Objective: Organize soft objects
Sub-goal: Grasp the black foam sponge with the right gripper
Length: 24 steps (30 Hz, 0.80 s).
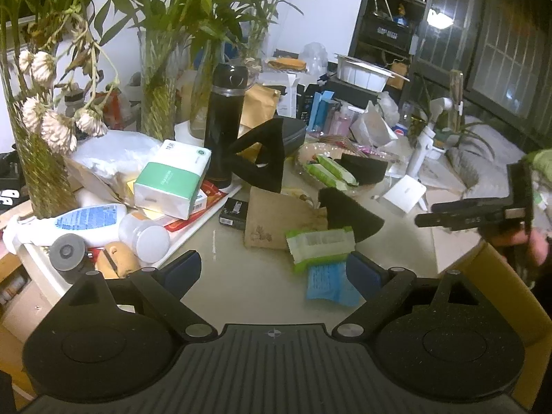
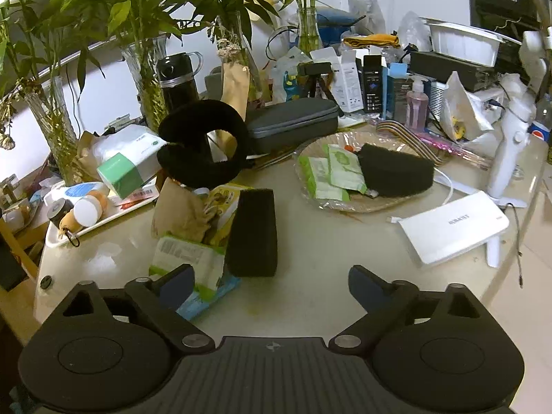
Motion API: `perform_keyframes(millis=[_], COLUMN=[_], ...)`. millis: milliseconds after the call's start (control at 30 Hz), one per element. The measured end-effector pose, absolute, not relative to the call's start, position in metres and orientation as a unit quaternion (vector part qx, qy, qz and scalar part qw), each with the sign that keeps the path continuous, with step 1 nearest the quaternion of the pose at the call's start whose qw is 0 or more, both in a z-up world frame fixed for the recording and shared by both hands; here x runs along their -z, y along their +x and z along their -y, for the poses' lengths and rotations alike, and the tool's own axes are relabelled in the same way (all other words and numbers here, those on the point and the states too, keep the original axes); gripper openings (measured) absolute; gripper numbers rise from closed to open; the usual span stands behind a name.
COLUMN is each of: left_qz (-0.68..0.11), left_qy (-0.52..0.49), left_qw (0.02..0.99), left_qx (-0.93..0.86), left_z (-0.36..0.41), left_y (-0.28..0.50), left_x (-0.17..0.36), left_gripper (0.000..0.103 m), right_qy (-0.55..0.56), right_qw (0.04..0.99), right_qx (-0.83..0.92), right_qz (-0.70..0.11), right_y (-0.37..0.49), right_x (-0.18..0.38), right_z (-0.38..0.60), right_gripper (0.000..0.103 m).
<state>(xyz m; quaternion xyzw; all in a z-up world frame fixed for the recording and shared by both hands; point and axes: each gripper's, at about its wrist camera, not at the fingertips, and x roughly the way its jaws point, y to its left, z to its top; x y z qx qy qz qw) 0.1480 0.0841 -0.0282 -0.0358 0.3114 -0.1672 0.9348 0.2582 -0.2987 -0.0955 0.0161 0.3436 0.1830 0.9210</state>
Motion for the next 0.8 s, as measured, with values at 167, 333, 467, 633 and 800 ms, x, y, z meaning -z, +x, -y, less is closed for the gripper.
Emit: perform_keyframes(millis=[167,333,467,633,800], left_qz=[-0.309,-0.305,-0.301,-0.299,-0.304], left_qy=[-0.034,-0.029,-0.016,0.003,0.016], left_qw=[0.934,0.932,0.931,0.927,0.921], left_qx=[0.178,0.196,0.207,0.228,0.242], left_z=[-0.085,-0.086,-0.084,-0.078,-0.074], left_y=[0.156,0.165,0.173,0.187,0.203], left_x=[0.032,0.034,0.035,0.036,0.038], left_gripper=[0.092,0.092,0.092,0.092,0.092], right_qy=[0.017,0.009,0.002,0.002,0.012], right_qw=[0.923,0.920,0.919,0.912,0.903], right_qx=[-0.190,-0.198,-0.201,-0.207,-0.210], right_qz=[-0.333,-0.337,-0.340,-0.354,-0.375], right_y=[0.275,0.294,0.305,0.321,0.335], right_x=[0.107,0.123,0.131,0.144,0.158], right_z=[0.285,0.269,0.259,0.248,0.244], right_gripper=[0.090,0.084,0.082,0.076,0.047])
